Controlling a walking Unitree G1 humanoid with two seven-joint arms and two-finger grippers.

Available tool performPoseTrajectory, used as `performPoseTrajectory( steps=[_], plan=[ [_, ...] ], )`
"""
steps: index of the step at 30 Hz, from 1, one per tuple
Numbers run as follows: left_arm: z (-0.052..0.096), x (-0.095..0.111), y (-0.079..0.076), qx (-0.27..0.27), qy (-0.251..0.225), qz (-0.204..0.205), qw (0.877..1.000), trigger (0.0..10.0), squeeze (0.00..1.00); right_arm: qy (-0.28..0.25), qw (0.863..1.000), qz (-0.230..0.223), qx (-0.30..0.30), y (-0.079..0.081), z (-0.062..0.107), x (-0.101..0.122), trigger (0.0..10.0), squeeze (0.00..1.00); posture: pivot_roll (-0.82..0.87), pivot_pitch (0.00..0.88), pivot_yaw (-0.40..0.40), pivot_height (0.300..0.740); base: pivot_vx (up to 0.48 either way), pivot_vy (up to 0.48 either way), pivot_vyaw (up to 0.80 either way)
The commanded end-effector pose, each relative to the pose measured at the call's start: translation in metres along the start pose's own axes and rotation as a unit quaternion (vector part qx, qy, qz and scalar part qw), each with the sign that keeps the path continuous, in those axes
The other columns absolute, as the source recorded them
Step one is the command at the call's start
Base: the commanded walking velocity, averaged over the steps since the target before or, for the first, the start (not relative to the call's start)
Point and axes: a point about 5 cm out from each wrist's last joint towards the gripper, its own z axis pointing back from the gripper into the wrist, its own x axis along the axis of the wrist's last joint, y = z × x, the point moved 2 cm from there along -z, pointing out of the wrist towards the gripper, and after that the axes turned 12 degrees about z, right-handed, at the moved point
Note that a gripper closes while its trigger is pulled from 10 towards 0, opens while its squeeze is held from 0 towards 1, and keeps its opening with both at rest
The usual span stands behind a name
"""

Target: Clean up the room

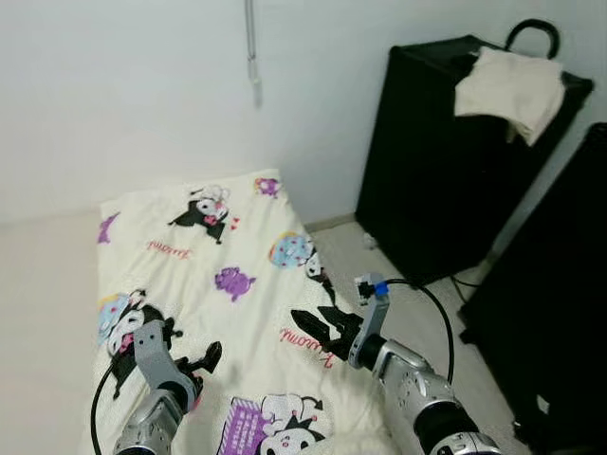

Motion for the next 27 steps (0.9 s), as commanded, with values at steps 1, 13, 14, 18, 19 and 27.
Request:
performPoseTrajectory(
  steps=[1,13,14,18,19,27],
  plan=[
    [0.005,-0.016,0.008,0.025,0.026,-0.01,0.999,10.0,0.0,0.025,0.999,0.011,-0.045,-0.012,0.007,-0.01,10.0,0.0,-0.14,0.041,-0.013,0.711,0.0,0.0,0.0],
    [0.013,-0.033,0.017,0.029,0.051,-0.016,0.998,10.0,0.0,0.057,0.994,0.021,-0.095,-0.031,0.025,-0.025,10.0,0.0,-0.15,0.04,-0.015,0.711,0.0,0.0,0.64],
    [0.013,-0.034,0.017,0.032,0.053,-0.016,0.998,10.0,0.0,0.057,0.994,0.018,-0.096,-0.031,0.025,-0.026,10.0,0.0,-0.15,0.039,-0.013,0.711,0.0,0.0,0.77],
    [0.013,-0.039,0.017,0.041,0.069,-0.016,0.997,10.0,0.0,0.058,0.994,0.015,-0.097,-0.03,0.025,-0.028,10.0,0.0,-0.15,0.04,-0.012,0.711,0.0,0.0,0.77],
    [0.014,-0.043,0.018,0.049,0.088,-0.036,0.994,10.0,0.0,0.059,0.993,0.008,-0.102,-0.03,0.025,-0.031,10.0,0.0,-0.15,0.04,-0.007,0.711,-0.48,0.0,0.77],
    [0.019,-0.042,0.03,0.071,0.088,-0.05,0.992,10.0,0.0,0.061,0.992,0.003,-0.113,-0.031,0.026,-0.034,10.0,0.0,-0.14,0.043,0.0,0.711,-0.48,0.0,0.77]
  ],
)
